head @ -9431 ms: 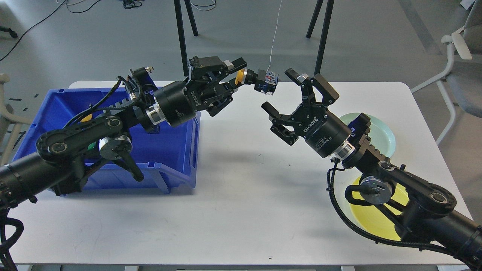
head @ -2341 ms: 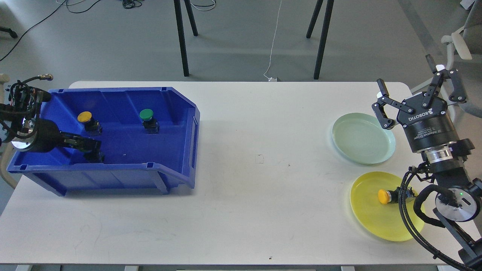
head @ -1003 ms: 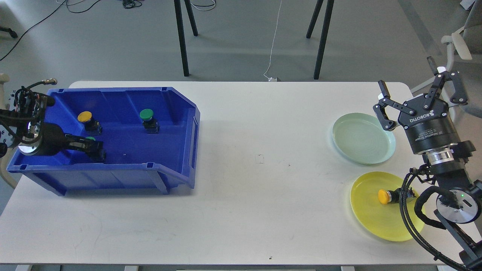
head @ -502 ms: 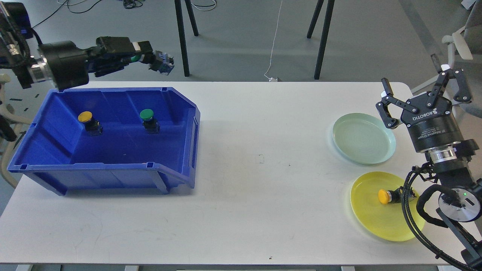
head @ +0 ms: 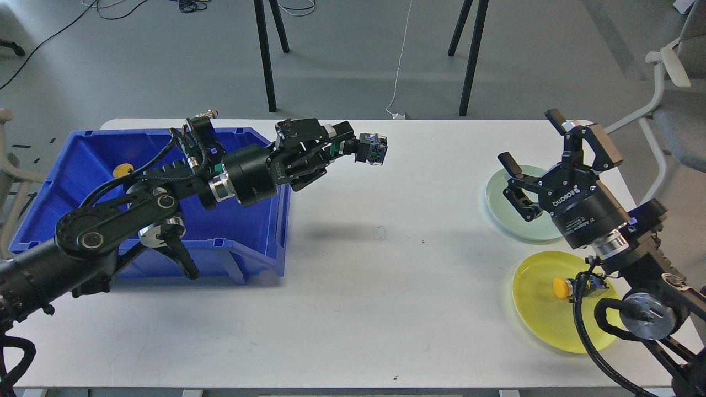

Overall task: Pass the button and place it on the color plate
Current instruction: 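Lift the green button out of the bin with the left gripper, then bring the right gripper to the left gripper and grasp the green button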

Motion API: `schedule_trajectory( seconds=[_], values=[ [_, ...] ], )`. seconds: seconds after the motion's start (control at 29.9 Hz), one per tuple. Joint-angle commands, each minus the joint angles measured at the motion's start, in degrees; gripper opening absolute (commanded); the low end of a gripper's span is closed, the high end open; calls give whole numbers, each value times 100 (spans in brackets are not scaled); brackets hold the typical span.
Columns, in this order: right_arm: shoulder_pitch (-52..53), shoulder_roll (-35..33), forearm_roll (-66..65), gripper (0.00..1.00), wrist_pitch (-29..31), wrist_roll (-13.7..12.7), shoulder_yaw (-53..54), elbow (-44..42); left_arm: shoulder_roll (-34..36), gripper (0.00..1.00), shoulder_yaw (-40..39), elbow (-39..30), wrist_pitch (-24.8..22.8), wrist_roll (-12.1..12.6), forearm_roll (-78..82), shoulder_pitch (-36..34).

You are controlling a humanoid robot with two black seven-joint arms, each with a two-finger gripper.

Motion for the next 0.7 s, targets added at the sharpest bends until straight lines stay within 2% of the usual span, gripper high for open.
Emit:
schedule_trajectory(
  seconds=[0.0,0.2,0.67],
  values=[
    [509,470,-45,97,-83,0,-588,-179,0,7,-3,-4,0,-1,3,7],
    [897,1217,-45,97,-154,0,-1090,-812,0,7,-3,5,0,-1,3,7],
    [1231,1920,-45,97,-172,0,-1451,-1207,-8,7,-11,13,0,-1,3,7]
  ],
)
